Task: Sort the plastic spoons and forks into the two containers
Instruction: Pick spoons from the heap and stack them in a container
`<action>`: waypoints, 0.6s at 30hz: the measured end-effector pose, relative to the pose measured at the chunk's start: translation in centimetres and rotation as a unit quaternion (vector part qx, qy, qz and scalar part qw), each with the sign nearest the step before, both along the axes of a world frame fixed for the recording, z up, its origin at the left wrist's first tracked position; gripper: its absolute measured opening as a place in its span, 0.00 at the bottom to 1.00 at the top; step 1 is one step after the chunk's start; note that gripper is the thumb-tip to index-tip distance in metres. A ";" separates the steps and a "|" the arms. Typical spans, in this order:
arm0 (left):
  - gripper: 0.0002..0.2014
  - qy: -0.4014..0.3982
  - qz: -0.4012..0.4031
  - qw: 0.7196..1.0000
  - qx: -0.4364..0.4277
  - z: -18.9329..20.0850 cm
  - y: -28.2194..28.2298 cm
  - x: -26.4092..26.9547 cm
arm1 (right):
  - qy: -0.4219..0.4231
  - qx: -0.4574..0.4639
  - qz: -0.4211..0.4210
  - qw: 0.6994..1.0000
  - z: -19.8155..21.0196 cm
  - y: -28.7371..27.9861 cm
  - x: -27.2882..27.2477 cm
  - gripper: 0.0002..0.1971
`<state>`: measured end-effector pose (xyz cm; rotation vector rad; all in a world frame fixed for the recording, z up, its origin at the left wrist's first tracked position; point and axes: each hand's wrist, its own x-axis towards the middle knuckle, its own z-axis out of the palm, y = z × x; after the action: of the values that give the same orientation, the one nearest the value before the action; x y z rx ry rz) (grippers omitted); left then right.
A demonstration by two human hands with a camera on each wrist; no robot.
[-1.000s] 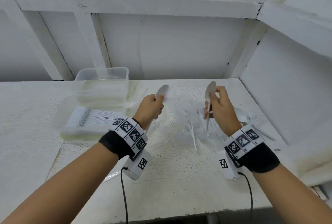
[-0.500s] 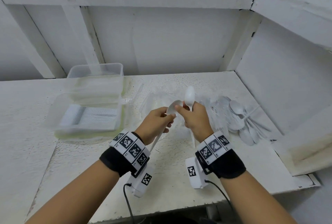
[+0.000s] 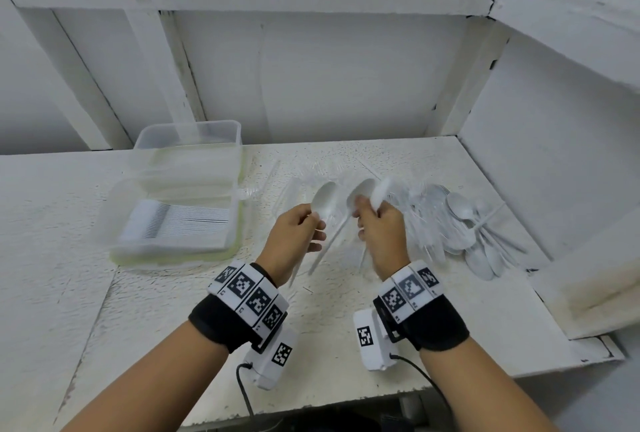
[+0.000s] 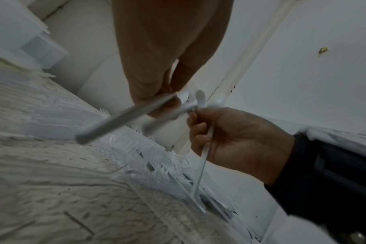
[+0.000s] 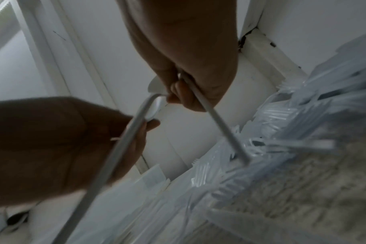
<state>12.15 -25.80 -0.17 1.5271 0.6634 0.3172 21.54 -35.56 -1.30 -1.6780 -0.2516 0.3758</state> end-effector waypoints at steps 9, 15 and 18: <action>0.14 0.084 0.023 0.996 0.006 -1.6 1.4 -0.8 | 0.179 0.047 -0.041 0.982 0.2 -4.7 3.8 0.14; 0.11 0.119 -0.007 0.993 0.003 -2.0 0.8 -0.8 | -0.012 -0.307 0.133 0.942 -1.7 -5.2 2.3 0.12; 0.11 0.127 -0.023 0.992 -0.002 -2.0 0.2 -0.8 | -0.073 -0.396 0.166 0.900 -2.1 -4.0 1.8 0.13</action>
<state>11.38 -25.58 -2.15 1.5917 0.8269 0.0865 23.31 -39.59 -3.42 -2.4805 -0.5540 0.6664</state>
